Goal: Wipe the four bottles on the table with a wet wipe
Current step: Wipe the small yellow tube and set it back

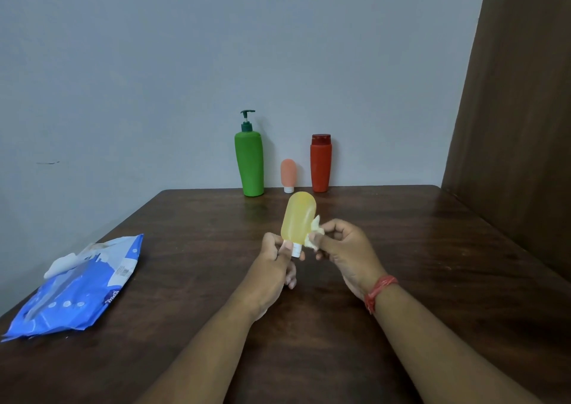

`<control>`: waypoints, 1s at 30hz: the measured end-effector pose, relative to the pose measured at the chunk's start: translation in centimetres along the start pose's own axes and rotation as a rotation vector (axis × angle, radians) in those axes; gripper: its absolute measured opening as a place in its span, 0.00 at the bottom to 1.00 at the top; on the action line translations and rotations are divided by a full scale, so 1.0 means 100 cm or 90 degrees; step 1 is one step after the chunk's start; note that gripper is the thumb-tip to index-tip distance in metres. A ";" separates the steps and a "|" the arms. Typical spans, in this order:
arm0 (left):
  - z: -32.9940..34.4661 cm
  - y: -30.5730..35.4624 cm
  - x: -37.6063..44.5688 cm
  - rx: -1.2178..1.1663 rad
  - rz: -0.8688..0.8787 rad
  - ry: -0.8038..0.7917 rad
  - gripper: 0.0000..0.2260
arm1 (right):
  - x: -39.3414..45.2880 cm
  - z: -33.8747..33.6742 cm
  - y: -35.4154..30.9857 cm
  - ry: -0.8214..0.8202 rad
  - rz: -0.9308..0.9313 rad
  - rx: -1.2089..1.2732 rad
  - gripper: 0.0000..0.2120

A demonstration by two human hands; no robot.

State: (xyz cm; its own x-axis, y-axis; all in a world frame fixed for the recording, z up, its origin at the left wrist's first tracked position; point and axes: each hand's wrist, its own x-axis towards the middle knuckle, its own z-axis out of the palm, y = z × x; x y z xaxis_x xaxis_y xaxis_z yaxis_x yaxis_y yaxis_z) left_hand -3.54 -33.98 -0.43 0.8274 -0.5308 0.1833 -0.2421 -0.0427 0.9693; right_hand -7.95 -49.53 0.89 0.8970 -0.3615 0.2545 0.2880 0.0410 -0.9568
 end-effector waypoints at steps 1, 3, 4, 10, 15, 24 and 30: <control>0.001 0.000 0.000 0.021 0.007 -0.017 0.08 | 0.002 -0.002 -0.002 0.046 -0.021 0.013 0.06; 0.003 -0.001 0.000 0.073 0.019 -0.049 0.07 | 0.005 -0.006 -0.006 0.121 -0.045 0.062 0.05; 0.003 -0.001 0.000 0.092 0.021 -0.056 0.07 | 0.006 -0.008 -0.007 0.131 -0.045 0.083 0.05; 0.000 0.001 -0.002 0.016 0.015 -0.011 0.07 | 0.001 -0.003 -0.001 -0.019 0.057 0.018 0.07; 0.001 -0.001 0.000 0.129 0.033 -0.085 0.07 | 0.009 -0.014 -0.010 0.161 -0.038 0.140 0.02; 0.000 -0.010 0.002 0.235 0.043 -0.054 0.07 | 0.006 -0.010 -0.006 0.135 -0.385 -0.501 0.08; 0.003 -0.009 0.003 0.230 0.052 -0.013 0.07 | 0.000 -0.002 -0.005 -0.088 -0.467 -0.689 0.10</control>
State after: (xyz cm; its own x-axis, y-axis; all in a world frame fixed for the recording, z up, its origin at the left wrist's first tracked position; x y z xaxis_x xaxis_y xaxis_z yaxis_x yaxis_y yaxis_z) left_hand -3.22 -34.37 -1.27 0.7884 -0.5618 0.2506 -0.4733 -0.2937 0.8305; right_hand -8.19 -49.68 1.32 0.6935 0.1196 0.7105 0.3646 -0.9088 -0.2030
